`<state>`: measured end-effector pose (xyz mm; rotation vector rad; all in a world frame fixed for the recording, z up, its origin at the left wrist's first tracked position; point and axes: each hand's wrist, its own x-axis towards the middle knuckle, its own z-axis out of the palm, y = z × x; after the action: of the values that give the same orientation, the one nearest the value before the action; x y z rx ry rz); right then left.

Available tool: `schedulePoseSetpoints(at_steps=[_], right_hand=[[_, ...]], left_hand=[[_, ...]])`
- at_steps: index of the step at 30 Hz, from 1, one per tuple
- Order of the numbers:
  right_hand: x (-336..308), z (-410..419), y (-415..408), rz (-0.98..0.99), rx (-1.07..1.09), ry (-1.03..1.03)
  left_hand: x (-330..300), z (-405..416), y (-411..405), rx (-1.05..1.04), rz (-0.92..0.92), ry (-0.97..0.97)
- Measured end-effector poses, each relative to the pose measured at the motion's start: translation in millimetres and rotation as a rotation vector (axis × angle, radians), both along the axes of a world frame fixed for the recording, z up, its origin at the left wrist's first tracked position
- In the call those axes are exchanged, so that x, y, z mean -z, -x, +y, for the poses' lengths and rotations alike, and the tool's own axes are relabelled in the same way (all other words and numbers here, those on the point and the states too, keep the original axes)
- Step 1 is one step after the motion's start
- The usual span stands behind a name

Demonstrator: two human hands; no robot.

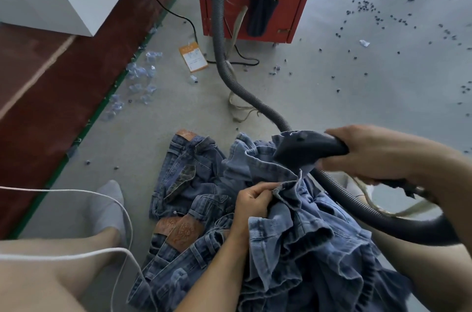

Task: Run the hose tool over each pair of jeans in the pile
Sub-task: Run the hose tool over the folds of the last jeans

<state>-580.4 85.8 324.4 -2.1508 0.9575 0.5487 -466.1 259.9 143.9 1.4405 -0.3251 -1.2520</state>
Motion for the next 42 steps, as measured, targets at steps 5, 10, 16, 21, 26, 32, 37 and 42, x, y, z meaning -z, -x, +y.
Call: schedulePoseSetpoints(at_steps=[5, 10, 16, 21, 26, 32, 37, 42], right_hand=[[-26.9, -17.2, 28.7, 0.027, 0.033, -0.124], [-11.6, 10.1, 18.1, 0.172, -0.081, -0.181], [-10.3, 1.2, 6.3, 0.064, 0.143, -0.059], [-15.7, 10.1, 18.2, 0.071, 0.13, -0.115], [-4.2, 30.2, 5.6, 0.177, -0.022, 0.059], [17.3, 31.6, -15.0, 0.208, -0.051, 0.393], [4.7, 37.7, -9.1, 0.224, -0.095, 0.373], [19.4, 35.1, -18.3, 0.23, -0.08, 0.336]], left_hand=[[-1.2, 1.9, 12.7, -0.037, -0.131, 0.092], [-5.1, -0.4, 18.2, -0.053, -0.23, 0.046], [-7.9, 1.3, 20.1, -0.169, -0.272, -0.007], [-9.9, -5.9, 29.9, -0.296, -0.353, -0.061], [-8.4, -14.1, 32.4, -0.362, -0.267, -0.119], [-2.6, -15.3, 32.2, -0.383, -0.177, -0.159], [-2.2, -16.9, 30.1, -0.407, -0.102, -0.161], [-1.6, -12.8, 26.9, -0.393, -0.018, -0.148]])
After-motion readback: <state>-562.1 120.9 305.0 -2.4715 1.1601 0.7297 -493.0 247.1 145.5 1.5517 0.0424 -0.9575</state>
